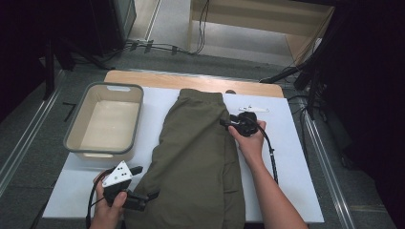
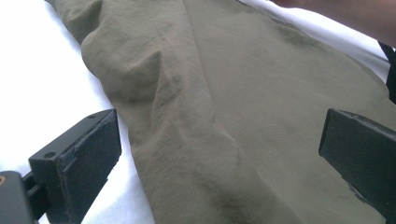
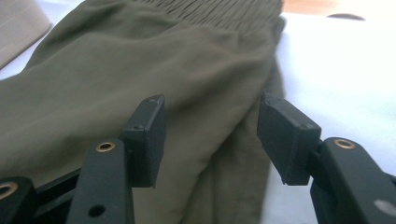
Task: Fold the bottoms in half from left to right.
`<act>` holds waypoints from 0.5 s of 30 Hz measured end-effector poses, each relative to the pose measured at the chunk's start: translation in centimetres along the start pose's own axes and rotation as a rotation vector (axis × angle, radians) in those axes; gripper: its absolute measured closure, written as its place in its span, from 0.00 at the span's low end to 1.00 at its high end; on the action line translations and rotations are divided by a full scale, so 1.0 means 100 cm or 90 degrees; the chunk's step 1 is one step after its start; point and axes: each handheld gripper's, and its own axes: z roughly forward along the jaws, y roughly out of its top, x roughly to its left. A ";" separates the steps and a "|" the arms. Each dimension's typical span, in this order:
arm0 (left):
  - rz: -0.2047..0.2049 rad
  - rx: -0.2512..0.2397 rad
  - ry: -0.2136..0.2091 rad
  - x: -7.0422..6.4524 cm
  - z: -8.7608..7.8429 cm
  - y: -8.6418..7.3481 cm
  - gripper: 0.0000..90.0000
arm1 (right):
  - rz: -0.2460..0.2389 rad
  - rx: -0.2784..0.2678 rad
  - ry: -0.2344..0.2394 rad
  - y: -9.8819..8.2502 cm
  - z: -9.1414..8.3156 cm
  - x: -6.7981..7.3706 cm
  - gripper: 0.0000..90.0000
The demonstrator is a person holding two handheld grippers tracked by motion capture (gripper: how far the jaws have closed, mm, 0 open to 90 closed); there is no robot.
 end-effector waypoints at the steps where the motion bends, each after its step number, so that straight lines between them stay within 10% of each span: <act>1: -0.001 0.000 0.000 0.000 0.000 0.000 0.00 | -0.001 0.004 -0.001 -0.002 0.000 0.002 0.46; 15: 0.006 0.000 0.001 -0.002 -0.001 0.000 0.00 | 0.022 0.047 -0.012 -0.021 0.009 0.012 0.62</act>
